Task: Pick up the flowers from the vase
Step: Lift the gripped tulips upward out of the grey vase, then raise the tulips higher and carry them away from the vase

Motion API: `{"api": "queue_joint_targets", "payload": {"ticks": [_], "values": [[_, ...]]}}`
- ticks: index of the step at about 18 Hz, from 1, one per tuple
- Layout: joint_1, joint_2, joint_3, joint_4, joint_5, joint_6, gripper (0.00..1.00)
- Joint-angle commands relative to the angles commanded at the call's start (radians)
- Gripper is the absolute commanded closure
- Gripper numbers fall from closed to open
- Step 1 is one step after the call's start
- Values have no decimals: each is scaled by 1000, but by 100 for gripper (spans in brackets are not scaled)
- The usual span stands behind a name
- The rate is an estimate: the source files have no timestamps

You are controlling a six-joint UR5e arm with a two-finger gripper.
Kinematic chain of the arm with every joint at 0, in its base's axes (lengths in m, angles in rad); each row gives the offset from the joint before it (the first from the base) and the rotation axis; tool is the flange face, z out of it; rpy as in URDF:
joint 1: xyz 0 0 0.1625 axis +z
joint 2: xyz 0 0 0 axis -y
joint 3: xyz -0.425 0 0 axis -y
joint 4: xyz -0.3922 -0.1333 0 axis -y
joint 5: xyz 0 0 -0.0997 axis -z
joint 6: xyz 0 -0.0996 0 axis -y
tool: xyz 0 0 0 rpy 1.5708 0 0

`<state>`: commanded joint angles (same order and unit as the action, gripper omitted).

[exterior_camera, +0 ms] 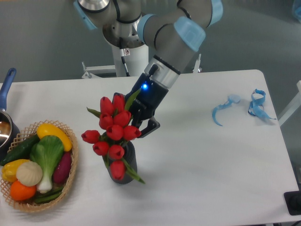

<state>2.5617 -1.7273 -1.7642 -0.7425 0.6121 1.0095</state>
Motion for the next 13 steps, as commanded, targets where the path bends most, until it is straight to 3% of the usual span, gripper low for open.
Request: {"api": "queue_joint_targets", "payload": {"ticks": [6,13], "values": [[63,9,71,-2,-98,-147,55],[75,15,127,-2,-101,-318,55]]}}
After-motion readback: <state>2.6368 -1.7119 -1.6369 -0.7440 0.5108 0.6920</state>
